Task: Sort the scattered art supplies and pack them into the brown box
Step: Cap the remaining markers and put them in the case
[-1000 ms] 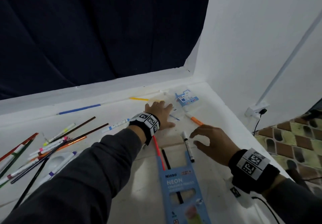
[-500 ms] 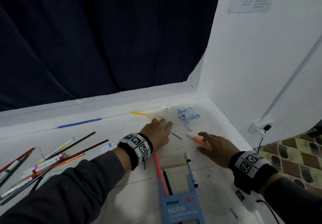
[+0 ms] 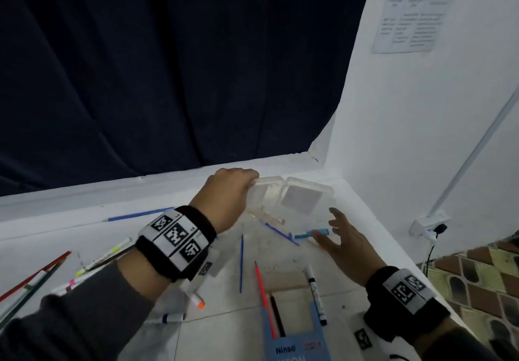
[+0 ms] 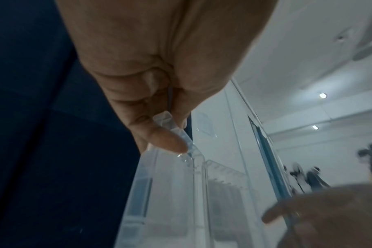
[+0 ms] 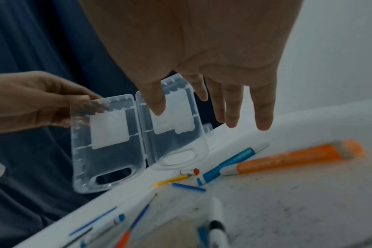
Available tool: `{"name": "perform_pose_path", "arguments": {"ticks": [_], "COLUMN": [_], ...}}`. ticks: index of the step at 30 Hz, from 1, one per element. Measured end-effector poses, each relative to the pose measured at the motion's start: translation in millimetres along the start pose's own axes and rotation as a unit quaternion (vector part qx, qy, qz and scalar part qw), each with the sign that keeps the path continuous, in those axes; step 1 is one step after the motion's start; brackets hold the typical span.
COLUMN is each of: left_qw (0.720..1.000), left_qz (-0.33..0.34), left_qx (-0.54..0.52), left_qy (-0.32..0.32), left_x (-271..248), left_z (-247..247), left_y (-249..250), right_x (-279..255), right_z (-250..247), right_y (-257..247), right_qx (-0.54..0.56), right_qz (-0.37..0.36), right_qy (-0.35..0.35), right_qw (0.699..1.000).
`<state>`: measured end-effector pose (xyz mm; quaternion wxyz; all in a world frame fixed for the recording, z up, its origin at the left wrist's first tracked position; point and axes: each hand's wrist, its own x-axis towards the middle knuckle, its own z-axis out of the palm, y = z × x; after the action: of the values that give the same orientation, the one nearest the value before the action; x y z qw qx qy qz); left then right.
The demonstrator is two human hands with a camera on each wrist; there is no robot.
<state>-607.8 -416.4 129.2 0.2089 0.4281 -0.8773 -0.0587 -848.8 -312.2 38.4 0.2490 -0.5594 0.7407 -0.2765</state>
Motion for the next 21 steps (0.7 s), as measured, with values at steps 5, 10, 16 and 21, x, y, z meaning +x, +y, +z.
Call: {"name": "perform_pose_path", "arguments": {"ticks": [5,10,16,21], "left_qw": [0.984,0.927,0.851,0.758], "left_qz": [-0.059,-0.18,-0.269,-0.374], "left_qx": [-0.136,-0.31,-0.43,-0.521], "left_qy": [0.1,0.106,0.137,0.119], "left_x": [-56.6,-144.2,-228.0,-292.3], "left_z": [-35.2,-43.0,-26.2,-2.7], "left_y": [-15.0,-16.4,-14.5,10.9], "right_x": [-21.0,-57.8,-81.9,-113.0], "right_z": [8.7,29.1,67.3,95.7], "right_y": [-11.7,-34.2,-59.6,-64.1], "right_qx": [0.079,0.124,0.217,0.272], "right_qz": [0.002,-0.034,0.017,0.068], "right_qy": [-0.017,-0.08,-0.136,-0.218], "right_qw": [0.997,0.988,0.967,0.935]}}
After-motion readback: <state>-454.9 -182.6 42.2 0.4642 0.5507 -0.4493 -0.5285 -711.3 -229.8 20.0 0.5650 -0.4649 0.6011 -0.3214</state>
